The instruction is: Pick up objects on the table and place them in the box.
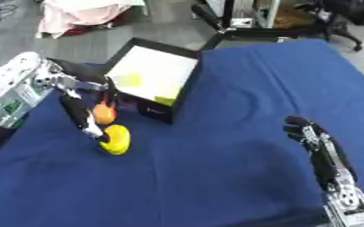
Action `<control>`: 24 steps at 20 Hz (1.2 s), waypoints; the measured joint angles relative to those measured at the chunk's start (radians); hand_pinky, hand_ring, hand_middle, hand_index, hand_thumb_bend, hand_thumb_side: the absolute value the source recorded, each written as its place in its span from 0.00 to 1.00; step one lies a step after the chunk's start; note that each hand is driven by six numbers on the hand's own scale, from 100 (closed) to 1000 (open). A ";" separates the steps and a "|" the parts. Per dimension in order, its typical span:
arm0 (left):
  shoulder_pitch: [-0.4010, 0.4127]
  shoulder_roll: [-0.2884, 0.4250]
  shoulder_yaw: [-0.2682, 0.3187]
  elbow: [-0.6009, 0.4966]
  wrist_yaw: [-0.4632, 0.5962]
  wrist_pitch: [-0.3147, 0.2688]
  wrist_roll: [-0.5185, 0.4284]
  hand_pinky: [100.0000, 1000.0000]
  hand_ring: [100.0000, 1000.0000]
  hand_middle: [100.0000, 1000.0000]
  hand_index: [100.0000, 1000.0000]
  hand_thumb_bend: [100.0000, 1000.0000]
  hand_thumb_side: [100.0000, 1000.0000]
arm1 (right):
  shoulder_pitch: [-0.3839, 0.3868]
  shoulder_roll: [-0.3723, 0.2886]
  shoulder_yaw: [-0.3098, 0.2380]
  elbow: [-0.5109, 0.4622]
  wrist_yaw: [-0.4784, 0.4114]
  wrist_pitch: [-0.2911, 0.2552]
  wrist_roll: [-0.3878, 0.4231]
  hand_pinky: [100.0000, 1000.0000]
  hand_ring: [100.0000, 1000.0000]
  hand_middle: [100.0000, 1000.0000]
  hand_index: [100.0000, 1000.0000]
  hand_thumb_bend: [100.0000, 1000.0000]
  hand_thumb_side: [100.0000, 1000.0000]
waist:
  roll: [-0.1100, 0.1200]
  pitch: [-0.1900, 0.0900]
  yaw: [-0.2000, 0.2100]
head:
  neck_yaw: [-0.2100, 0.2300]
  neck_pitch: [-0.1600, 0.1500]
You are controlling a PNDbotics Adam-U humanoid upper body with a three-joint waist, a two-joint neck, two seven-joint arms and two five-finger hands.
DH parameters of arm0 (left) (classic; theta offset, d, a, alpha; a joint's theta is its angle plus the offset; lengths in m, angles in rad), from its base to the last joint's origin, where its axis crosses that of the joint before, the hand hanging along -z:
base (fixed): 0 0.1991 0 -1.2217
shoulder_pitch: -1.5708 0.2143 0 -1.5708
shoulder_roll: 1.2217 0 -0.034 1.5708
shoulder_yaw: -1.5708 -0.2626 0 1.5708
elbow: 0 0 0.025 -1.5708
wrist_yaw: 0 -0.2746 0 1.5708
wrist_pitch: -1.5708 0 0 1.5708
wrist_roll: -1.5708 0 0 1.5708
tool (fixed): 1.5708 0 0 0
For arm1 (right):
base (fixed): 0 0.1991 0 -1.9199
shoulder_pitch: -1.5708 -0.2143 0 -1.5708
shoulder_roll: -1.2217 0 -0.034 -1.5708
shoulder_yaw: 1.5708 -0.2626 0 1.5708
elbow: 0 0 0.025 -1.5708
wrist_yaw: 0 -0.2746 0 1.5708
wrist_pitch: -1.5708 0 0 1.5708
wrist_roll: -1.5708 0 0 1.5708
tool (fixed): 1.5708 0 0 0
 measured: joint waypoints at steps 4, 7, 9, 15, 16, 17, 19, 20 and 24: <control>0.018 -0.002 -0.006 0.019 -0.033 -0.009 0.000 0.79 0.64 0.65 0.81 0.60 0.47 | 0.000 0.000 0.000 0.000 0.000 0.000 0.000 0.82 0.77 0.74 0.78 0.00 0.88 | 0.000 0.000 0.000 | -0.001 0.000; 0.038 -0.018 0.008 0.022 -0.077 -0.004 0.037 0.79 0.64 0.65 0.82 0.61 0.44 | 0.000 0.000 0.000 0.000 0.000 0.000 0.000 0.82 0.77 0.74 0.78 0.00 0.88 | 0.000 0.000 0.000 | -0.002 0.000; 0.050 -0.029 0.015 0.022 -0.119 0.005 0.095 0.80 0.64 0.65 0.82 0.60 0.41 | 0.000 0.000 0.000 0.000 0.000 0.000 0.000 0.82 0.77 0.74 0.78 0.00 0.88 | 0.000 0.000 0.000 | -0.002 0.000; 0.078 -0.059 0.011 0.050 -0.197 -0.002 0.187 0.77 0.60 0.61 0.79 0.54 0.37 | -0.001 0.000 0.000 0.000 0.000 0.000 0.000 0.82 0.77 0.74 0.77 0.00 0.88 | 0.000 0.000 -0.004 | -0.002 0.000; 0.083 -0.064 0.010 0.056 -0.203 -0.006 0.190 0.76 0.59 0.59 0.78 0.52 0.34 | -0.001 0.000 0.000 0.000 0.000 0.000 0.000 0.82 0.77 0.74 0.77 0.00 0.88 | 0.000 0.000 -0.004 | -0.002 0.000; 0.088 -0.067 0.010 0.063 -0.207 -0.010 0.191 0.75 0.58 0.57 0.77 0.50 0.33 | -0.001 0.000 0.000 0.000 0.000 0.000 0.000 0.82 0.77 0.74 0.77 0.00 0.88 | 0.000 0.000 -0.004 | -0.002 0.000; 0.092 -0.072 0.010 0.073 -0.212 -0.018 0.191 0.71 0.53 0.52 0.73 0.41 0.23 | -0.001 0.000 0.000 0.000 0.000 0.000 0.000 0.82 0.77 0.74 0.77 0.00 0.88 | 0.000 0.000 -0.005 | -0.002 0.000; 0.096 -0.074 0.011 0.078 -0.215 -0.021 0.194 0.68 0.50 0.48 0.69 0.36 0.20 | -0.001 0.000 0.000 0.000 0.000 0.000 0.000 0.82 0.77 0.74 0.77 0.00 0.88 | 0.000 0.000 -0.005 | -0.002 0.000; 0.107 -0.080 0.017 0.086 -0.224 -0.023 0.232 0.53 0.33 0.29 0.51 0.26 0.17 | -0.001 0.000 0.000 0.000 0.000 0.001 0.001 0.82 0.77 0.74 0.77 0.00 0.88 | 0.000 0.000 -0.005 | -0.003 0.000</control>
